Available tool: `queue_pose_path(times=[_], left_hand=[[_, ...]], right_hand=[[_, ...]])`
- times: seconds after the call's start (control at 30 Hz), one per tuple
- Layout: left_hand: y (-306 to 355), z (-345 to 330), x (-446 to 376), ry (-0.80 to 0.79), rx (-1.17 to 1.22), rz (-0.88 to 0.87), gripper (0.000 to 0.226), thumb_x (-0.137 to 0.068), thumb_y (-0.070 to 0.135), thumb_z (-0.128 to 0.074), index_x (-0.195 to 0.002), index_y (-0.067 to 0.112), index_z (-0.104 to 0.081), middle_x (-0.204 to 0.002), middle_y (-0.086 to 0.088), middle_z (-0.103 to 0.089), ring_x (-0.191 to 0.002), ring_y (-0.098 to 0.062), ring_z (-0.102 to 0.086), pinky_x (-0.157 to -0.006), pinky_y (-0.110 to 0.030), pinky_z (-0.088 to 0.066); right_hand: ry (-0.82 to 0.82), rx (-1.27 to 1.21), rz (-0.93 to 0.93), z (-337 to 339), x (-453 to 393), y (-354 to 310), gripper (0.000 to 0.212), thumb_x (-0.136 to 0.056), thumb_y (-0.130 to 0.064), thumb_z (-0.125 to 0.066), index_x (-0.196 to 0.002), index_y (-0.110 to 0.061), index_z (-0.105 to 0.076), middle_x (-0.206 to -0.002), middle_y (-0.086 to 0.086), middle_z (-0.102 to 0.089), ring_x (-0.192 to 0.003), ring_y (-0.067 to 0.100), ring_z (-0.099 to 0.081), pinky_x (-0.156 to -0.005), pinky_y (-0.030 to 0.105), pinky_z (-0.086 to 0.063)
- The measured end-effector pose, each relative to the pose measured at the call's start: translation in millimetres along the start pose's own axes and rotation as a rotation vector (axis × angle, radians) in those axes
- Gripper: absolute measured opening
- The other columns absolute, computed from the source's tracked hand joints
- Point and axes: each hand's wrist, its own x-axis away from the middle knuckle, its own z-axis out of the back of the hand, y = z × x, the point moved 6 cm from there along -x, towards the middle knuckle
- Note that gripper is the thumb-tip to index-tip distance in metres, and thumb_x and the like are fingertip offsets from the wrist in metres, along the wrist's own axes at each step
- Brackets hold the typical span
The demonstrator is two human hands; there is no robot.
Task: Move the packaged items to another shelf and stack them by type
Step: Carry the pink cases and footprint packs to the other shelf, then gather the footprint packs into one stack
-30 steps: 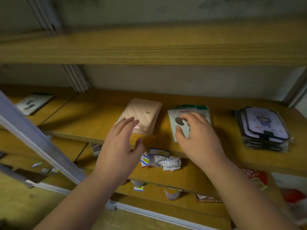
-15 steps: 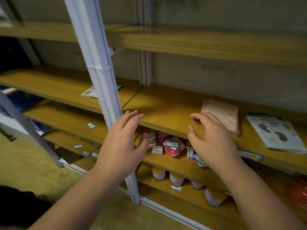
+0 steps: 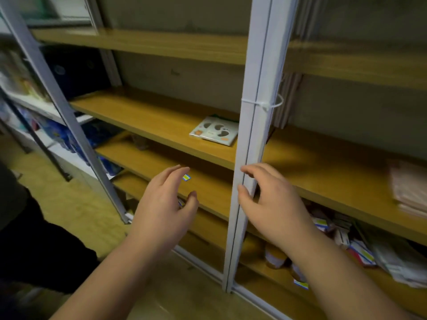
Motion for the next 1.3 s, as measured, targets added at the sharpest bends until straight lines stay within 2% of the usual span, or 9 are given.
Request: queue_pose_path(times=[0.2,0.3,0.4,0.67,0.73,0.83,0.93,1.1,1.3], left_hand=[[-41.8,-1.7,-49.5,0.011,-0.04,0.02,0.058,-0.088,0.049,-0.052,-0.144,0.035,-0.045,-0.146,0.013,-0.048,-0.134,-0.008,-0.042,-0.103,-0.027,-0.038],[-61.0,1.8,-77.6,-0.016,-0.027,0.062,0.058,-0.088,0.054,-0.051,-0.144,0.04,-0.04,-0.146,0.017,-0.044,-0.117,-0.016,-0.06,-0.098,-0.04,-0.052],[-78.3,6.8,-106.8,-0.013,-0.044,0.095,0.058,-0.089,0.055,-0.052,-0.144,0.04,-0.041,-0.146,0.018,-0.044,-0.105,-0.02,-0.064,-0.092,-0.045,-0.056],[-101.7,-31.2,-193.3,-0.171,-0.004,0.023,0.056,-0.09,0.053,-0.057,-0.141,0.032,-0.049,-0.139,0.01,-0.054,-0.099,-0.024,-0.063,-0.085,-0.038,-0.053],[-98.1,-52.8,-220.0,-0.212,0.006,-0.042,0.06,-0.089,0.062,-0.052,-0.14,0.03,-0.051,-0.136,0.005,-0.057,-0.104,-0.024,-0.061,-0.084,-0.036,-0.05],[-84.0,-90.6,-256.2,-0.317,-0.052,-0.107,0.086,-0.08,0.085,-0.03,-0.14,0.027,-0.05,-0.136,-0.002,-0.058,-0.122,-0.026,-0.053,-0.095,-0.042,-0.048],[-64.8,-131.5,-285.8,-0.459,-0.154,-0.135,0.104,-0.071,0.094,-0.015,-0.144,0.026,-0.047,-0.143,-0.008,-0.053,-0.13,-0.032,-0.044,-0.105,-0.046,-0.04],[-60.5,-161.1,-307.2,-0.511,-0.214,-0.153,0.101,-0.07,0.091,-0.038,-0.147,0.025,-0.042,-0.149,-0.011,-0.042,-0.132,-0.035,-0.036,-0.101,-0.046,-0.035],[-91.8,-155.4,-335.1,-0.519,0.01,-0.153,0.081,-0.08,0.065,-0.066,-0.143,0.019,-0.045,-0.14,-0.017,-0.051,-0.128,-0.038,-0.046,-0.102,-0.04,-0.039]], right_hand=[[-0.051,0.001,0.052,-58.9,-59.9,-22.6,0.046,-0.092,-0.046,-0.05,-0.136,-0.033,-0.051,-0.131,-0.017,-0.055,-0.118,0.002,-0.05,-0.093,0.018,-0.036],[-0.055,0.035,0.027,-82.2,-94.9,-25.1,0.048,-0.092,-0.048,-0.05,-0.137,-0.032,-0.052,-0.132,-0.015,-0.057,-0.118,0.007,-0.053,-0.088,0.023,-0.041],[-0.052,0.076,-0.023,-99.9,-124.5,-24.9,0.05,-0.092,-0.051,-0.051,-0.138,-0.032,-0.051,-0.133,-0.013,-0.058,-0.119,0.009,-0.054,-0.083,0.023,-0.041],[-0.083,0.211,-0.145,-124.3,-156.6,-15.6,0.055,-0.09,-0.057,-0.049,-0.137,-0.029,-0.047,-0.132,-0.01,-0.057,-0.121,0.009,-0.053,-0.096,0.026,-0.045],[-0.071,0.237,-0.186,-128.6,-162.1,-13.3,0.054,-0.091,-0.054,-0.052,-0.139,-0.029,-0.046,-0.134,-0.01,-0.055,-0.123,0.008,-0.051,-0.098,0.026,-0.043],[-0.05,0.245,-0.282,-131.3,-166.6,-13.8,0.055,-0.091,-0.052,-0.054,-0.141,-0.033,-0.042,-0.135,-0.013,-0.052,-0.124,0.005,-0.048,-0.101,0.028,-0.043],[-0.001,0.276,-0.355,-130.4,-168.6,-17.1,0.053,-0.09,-0.053,-0.052,-0.14,-0.037,-0.044,-0.136,-0.016,-0.051,-0.124,0.003,-0.046,-0.102,0.026,-0.042],[0.046,0.337,-0.458,-133.9,-170.0,-20.8,0.05,-0.092,-0.049,-0.05,-0.138,-0.031,-0.049,-0.134,-0.014,-0.053,-0.122,0.005,-0.046,-0.097,0.021,-0.037],[0.078,0.342,-0.545,-145.6,-168.1,-23.1,0.054,-0.093,-0.05,-0.049,-0.143,-0.032,-0.045,-0.137,-0.016,-0.051,-0.124,0.003,-0.045,-0.097,0.02,-0.036]])
